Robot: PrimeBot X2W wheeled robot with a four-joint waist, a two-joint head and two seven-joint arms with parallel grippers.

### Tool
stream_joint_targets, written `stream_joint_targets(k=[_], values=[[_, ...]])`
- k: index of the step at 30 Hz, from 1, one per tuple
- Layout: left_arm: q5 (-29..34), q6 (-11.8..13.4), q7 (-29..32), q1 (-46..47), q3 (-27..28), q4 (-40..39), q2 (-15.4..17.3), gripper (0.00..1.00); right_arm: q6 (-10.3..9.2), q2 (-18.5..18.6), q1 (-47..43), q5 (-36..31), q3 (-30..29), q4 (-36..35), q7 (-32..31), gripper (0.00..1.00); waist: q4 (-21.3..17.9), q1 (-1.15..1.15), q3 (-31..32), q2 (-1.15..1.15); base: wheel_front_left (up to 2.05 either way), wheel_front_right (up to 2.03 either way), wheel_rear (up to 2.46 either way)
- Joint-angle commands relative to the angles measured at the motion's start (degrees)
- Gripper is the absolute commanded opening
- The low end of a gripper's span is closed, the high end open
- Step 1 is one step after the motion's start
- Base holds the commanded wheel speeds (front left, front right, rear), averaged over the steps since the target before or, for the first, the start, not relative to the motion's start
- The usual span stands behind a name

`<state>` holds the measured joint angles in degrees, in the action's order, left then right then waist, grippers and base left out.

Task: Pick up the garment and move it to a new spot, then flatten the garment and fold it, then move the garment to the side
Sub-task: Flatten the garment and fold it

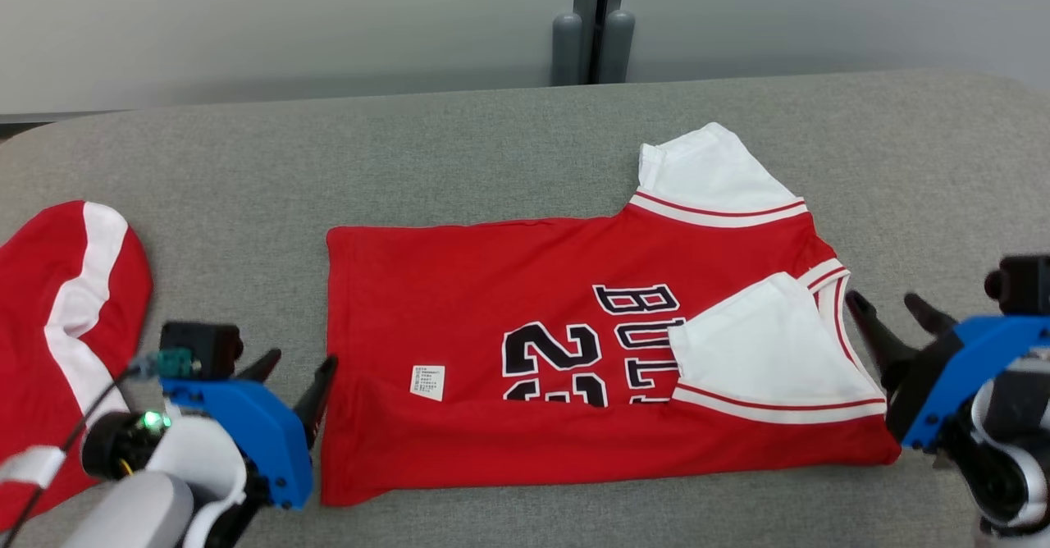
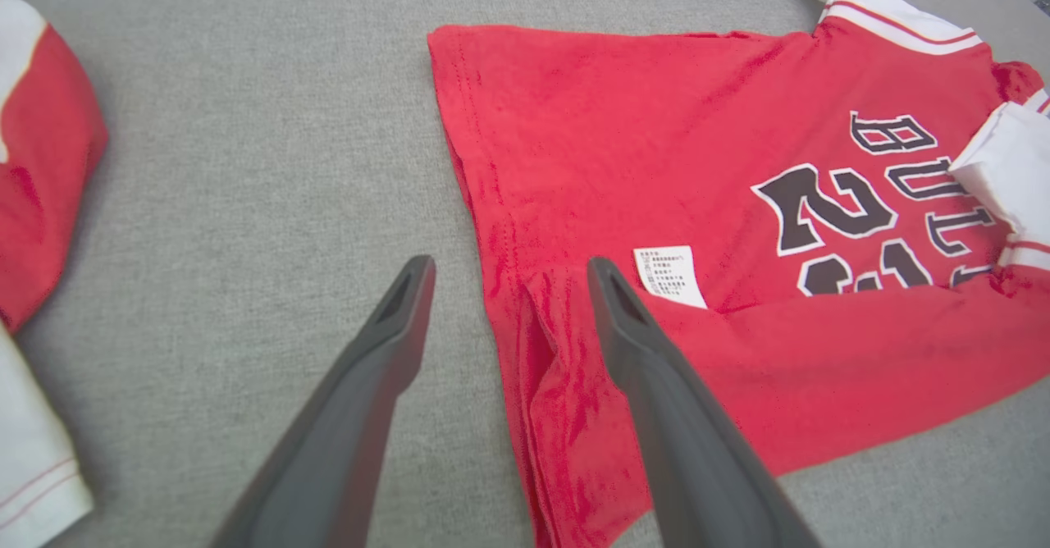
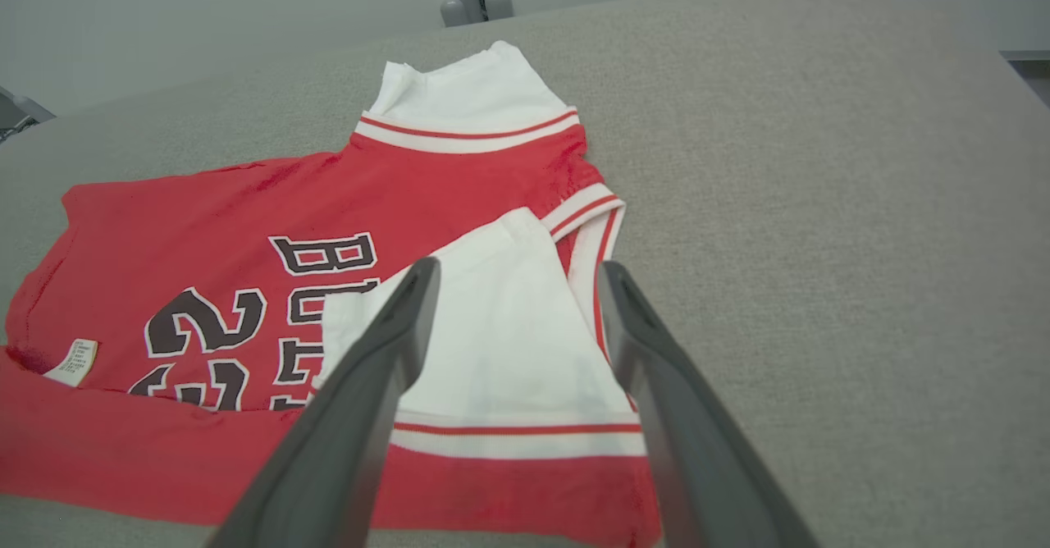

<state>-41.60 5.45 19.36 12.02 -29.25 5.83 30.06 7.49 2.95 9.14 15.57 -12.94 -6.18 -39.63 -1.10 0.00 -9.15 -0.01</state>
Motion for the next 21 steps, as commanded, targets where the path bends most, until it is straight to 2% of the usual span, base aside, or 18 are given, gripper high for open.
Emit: stream_joint_targets(k=[1, 4, 8, 13, 21], values=[[-0.70, -1.14, 2.54, 3.89, 0.33, 0.35, 1.22, 1.00, 0.01, 0.91, 3.48, -0.05, 1.26, -0.87, -2.68, 1.00, -0.37, 0.00, -0.42, 0.01, 0.00, 0.00, 0.00], [-1.77, -2.08, 5.60, 7.47, 0.98, 1.05, 2.04, 1.00, 0.01, 2.41, 7.75, 0.04, 2.93, -0.45, -5.24, 1.00, -0.98, 0.00, -1.20, 0.01, 0.00, 0.00, 0.00], [-4.97, -4.23, 10.89, 13.97, 2.52, 3.53, 3.28, 1.00, 0.01, 4.07, 17.66, 1.89, 5.52, 5.16, -8.01, 1.00, -2.77, 0.00, -3.69, 0.01, 0.00, 0.00, 0.00], [-2.95, -6.63, 13.92, 22.38, 1.23, 7.56, 4.00, 1.00, 0.01, 6.28, 28.68, 1.91, 9.81, 14.16, -6.94, 1.00, -3.67, 0.00, -8.36, 0.01, 0.00, 0.00, 0.00], [1.60, -7.86, 14.42, 31.45, -0.80, 15.18, 3.92, 1.00, 0.01, 5.99, 39.44, 3.06, 16.02, 22.49, -2.52, 1.00, -5.52, 0.00, -15.73, 0.01, 0.00, 0.00, 0.00]])
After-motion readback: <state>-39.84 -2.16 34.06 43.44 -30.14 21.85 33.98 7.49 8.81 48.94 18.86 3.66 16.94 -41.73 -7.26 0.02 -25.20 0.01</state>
